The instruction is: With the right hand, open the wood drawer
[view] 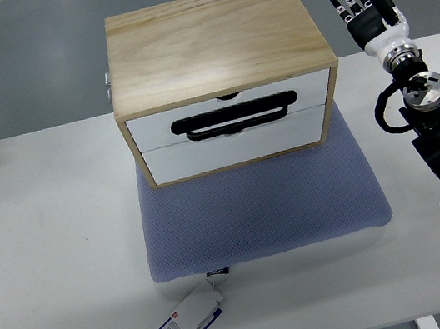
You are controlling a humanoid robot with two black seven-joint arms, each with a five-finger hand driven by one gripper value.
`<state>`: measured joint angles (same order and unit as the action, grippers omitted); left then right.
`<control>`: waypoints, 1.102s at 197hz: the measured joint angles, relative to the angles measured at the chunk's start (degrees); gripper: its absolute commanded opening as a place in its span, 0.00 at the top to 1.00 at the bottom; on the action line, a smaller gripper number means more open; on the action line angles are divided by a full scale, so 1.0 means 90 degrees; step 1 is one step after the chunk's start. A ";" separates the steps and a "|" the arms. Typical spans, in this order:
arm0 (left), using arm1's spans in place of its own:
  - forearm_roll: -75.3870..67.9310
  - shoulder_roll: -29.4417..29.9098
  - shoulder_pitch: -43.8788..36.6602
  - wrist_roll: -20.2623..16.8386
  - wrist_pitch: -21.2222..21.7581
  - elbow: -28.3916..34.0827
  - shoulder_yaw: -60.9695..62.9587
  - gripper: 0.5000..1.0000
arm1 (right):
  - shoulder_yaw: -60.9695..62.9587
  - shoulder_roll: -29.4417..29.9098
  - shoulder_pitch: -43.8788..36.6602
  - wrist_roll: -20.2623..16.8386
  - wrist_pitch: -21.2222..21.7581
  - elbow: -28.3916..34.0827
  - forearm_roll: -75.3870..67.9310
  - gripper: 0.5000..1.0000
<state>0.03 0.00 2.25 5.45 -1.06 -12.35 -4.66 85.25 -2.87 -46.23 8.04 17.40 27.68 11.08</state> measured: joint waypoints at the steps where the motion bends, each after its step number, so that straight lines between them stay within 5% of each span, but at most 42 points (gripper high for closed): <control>1: 0.0000 0.0000 0.0000 0.0000 0.0000 -0.0001 0.0000 0.00 | 0.0000 -0.0001 0.0000 0.0000 0.0000 -0.0001 0.0000 0.11; 107: 0.0007 0.0000 -0.0003 0.0008 0.0018 -0.0019 0.0000 0.00 | -0.1177 -0.0358 -0.0520 -0.0064 -0.0120 -0.0010 0.0017 0.11; 163: -0.0011 0.0000 0.0000 0.0008 -0.0046 -0.0054 0.0011 0.00 | -0.3478 -0.1625 -0.1933 -0.0583 -0.0168 0.0104 0.0032 0.11; 217: -0.0048 0.0000 0.0024 0.0008 -0.0078 -0.0065 0.0019 0.00 | -0.6852 -0.2391 -0.4114 -0.0854 -0.0058 0.0957 0.1101 0.11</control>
<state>-0.41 0.00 2.47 5.52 -1.76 -12.94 -4.49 23.58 -24.39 -83.26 0.36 16.88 36.29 20.99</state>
